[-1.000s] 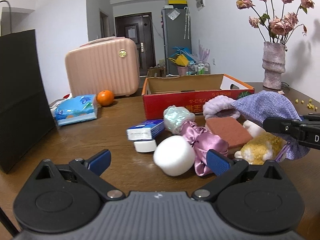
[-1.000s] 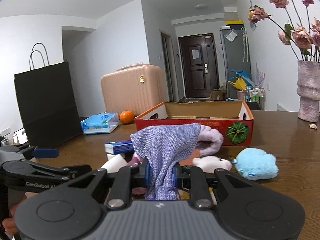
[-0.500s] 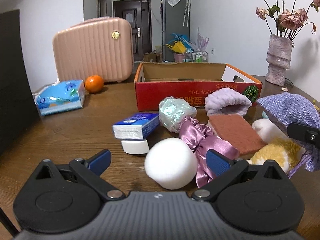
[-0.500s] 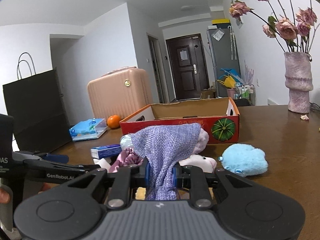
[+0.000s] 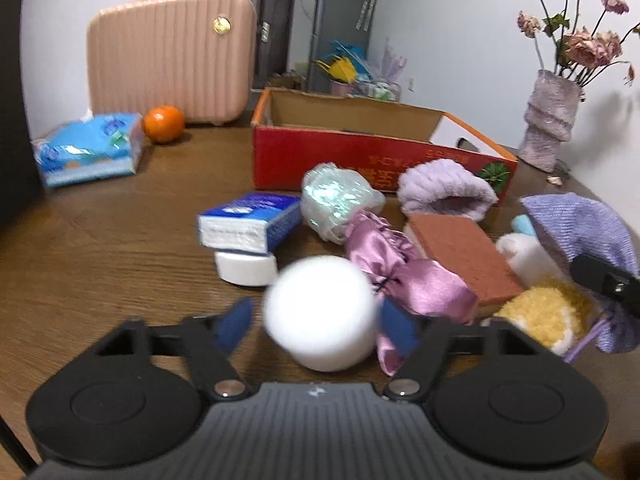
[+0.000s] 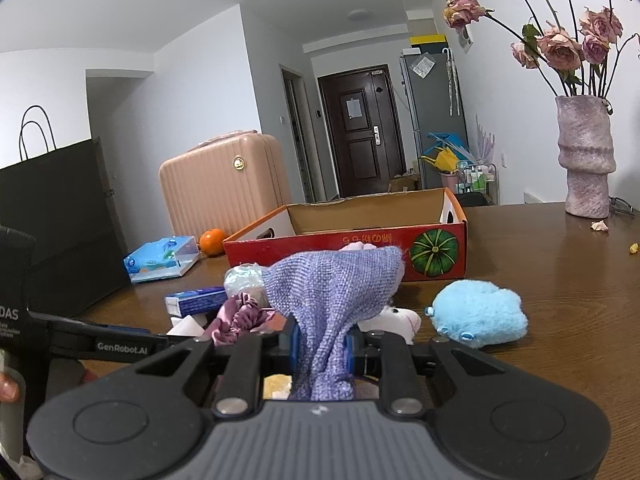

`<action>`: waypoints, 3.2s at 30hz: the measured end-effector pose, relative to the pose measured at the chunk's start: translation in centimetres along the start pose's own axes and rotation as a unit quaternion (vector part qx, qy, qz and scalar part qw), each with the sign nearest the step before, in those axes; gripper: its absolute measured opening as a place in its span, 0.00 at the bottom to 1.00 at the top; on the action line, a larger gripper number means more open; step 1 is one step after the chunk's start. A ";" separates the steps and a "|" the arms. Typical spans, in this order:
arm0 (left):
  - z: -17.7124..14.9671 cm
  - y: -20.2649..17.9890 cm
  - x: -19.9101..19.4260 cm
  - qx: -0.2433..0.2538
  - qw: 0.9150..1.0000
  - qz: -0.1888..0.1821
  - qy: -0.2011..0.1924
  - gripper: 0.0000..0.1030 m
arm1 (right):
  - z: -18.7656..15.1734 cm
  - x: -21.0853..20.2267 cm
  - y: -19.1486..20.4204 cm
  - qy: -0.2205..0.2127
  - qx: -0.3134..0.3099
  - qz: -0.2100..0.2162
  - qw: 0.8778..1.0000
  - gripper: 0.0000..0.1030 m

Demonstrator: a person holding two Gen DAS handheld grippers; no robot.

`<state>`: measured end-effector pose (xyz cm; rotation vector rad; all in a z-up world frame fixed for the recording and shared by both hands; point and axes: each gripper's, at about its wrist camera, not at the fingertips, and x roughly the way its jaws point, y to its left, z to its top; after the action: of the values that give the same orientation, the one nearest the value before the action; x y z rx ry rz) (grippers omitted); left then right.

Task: Organize soft objects
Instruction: 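Lift the sachet with the right tool while the left tool grasps the white foam ball, then carry sachet and ball over the cardboard box and open both tools to drop them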

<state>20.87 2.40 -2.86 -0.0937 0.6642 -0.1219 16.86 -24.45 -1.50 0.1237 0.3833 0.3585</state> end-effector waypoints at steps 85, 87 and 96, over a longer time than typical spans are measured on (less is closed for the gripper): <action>10.8 -6.8 -1.6 -0.027 0.982 0.010 -0.188 0.55 | 9.9 4.2 -0.4 -0.116 -0.019 -0.033 0.992 0.19; 11.2 -6.8 -1.0 -0.028 0.982 0.014 -0.187 0.55 | 10.3 4.8 -0.6 -0.114 -0.019 -0.032 0.993 0.19; 13.2 -6.3 1.3 -0.035 0.981 0.026 -0.188 0.55 | 11.9 7.8 -1.7 -0.098 -0.008 -0.028 0.995 0.19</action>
<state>29.55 -3.38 7.49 -0.1634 0.2919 -0.0288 28.79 -23.78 6.51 0.1310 0.1900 0.2921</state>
